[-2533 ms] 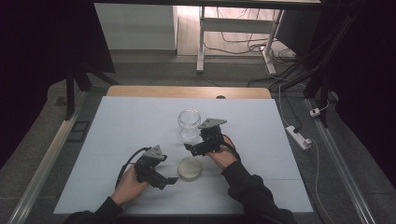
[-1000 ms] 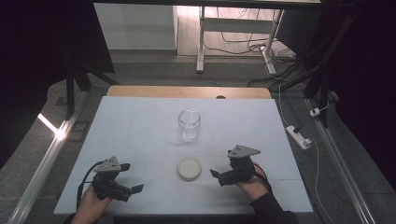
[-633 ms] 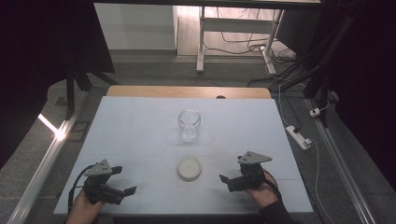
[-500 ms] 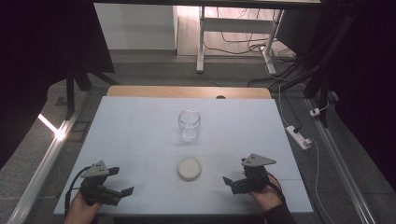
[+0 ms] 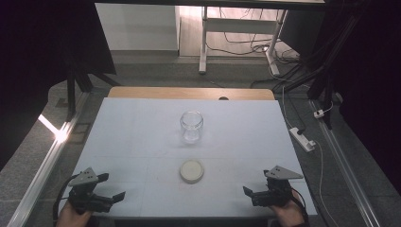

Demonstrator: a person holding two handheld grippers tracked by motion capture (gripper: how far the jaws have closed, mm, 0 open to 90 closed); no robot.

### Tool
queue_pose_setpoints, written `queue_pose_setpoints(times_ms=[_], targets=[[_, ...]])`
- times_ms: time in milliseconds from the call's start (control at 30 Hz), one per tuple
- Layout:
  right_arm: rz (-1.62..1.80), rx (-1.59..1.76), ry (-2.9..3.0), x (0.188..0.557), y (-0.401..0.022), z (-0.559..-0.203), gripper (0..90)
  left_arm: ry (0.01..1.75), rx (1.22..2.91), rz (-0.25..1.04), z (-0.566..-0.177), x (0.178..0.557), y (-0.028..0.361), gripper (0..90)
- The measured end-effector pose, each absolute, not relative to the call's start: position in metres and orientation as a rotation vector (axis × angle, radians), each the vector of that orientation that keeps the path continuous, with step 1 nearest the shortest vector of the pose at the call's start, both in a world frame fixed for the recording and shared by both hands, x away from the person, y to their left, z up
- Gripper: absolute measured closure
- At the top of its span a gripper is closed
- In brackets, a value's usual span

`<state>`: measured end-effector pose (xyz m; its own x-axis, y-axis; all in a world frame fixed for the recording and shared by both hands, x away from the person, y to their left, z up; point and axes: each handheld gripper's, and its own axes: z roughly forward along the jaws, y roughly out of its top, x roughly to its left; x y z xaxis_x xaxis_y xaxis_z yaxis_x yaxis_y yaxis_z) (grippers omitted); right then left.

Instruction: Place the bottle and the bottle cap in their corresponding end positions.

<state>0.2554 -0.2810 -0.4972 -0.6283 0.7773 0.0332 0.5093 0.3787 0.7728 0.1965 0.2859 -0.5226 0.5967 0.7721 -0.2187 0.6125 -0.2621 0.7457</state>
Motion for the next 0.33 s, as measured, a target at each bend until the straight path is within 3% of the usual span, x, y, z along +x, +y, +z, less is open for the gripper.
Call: queue_pose_setpoints(times_ms=[333], targets=[[1.098, 1.197, 2.286, 0.243, -0.297, -0.498, 0.0, 1.152, 1.95, 0.253, -0.523, 0.19, 0.297, 0.0]])
